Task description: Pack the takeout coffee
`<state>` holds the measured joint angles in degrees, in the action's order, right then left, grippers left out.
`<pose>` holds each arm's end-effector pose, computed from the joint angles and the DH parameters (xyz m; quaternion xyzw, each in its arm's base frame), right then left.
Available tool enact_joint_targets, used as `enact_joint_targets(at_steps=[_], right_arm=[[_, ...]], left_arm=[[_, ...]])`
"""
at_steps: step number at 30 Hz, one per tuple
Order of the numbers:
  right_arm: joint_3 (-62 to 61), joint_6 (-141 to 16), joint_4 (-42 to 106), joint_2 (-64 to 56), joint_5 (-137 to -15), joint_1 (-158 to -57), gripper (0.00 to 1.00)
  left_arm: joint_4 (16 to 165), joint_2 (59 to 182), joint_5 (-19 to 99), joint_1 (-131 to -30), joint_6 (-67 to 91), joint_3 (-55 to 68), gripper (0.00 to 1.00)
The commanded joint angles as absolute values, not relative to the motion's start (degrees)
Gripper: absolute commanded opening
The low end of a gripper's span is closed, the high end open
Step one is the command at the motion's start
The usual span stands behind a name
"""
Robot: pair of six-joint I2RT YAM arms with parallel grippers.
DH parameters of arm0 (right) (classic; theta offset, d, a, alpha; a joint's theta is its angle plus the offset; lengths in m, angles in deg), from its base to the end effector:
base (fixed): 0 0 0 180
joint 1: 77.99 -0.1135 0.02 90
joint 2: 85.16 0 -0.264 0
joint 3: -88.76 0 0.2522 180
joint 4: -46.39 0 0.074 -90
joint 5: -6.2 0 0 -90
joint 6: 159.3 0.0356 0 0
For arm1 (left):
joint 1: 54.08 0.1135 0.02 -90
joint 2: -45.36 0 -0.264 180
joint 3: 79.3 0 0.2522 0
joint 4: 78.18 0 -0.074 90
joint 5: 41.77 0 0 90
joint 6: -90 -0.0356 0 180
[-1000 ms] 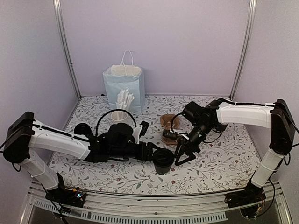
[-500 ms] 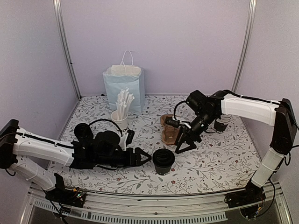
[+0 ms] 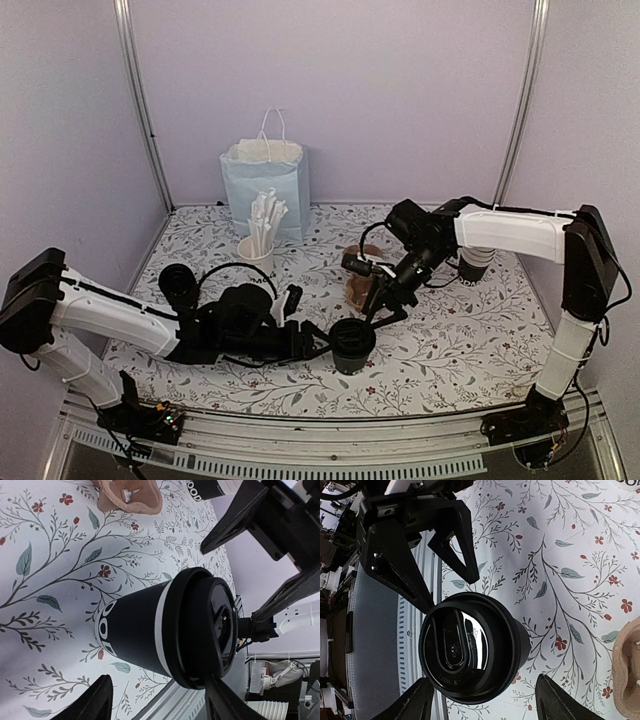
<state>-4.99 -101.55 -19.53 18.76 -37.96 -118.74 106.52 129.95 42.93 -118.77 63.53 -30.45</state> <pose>0.2526 0.2514 0.2293 -0.5817 0.7069 0.3938 0.0826 0.1225 -0.2668 0.1726 0.0316 0.8693 -0.4598 0.1784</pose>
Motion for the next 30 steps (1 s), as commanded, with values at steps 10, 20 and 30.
enact_joint_targets(at_steps=[10, 20, 30], right_arm=[[2.3, -101.9, -19.9, 12.5, -35.9, -119.6, 0.73], [5.2, -101.0, -19.6, 10.3, -37.7, -119.6, 0.73], [4.4, -99.4, -19.2, 13.1, -39.3, -118.8, 0.72]], left_arm=[[107.1, 132.9, 41.6, -114.5, 58.0, -26.8, 0.64], [106.6, 132.6, 41.1, -113.9, 56.2, -25.7, 0.66], [104.1, 131.2, 41.6, -114.0, 57.9, -25.4, 0.70]])
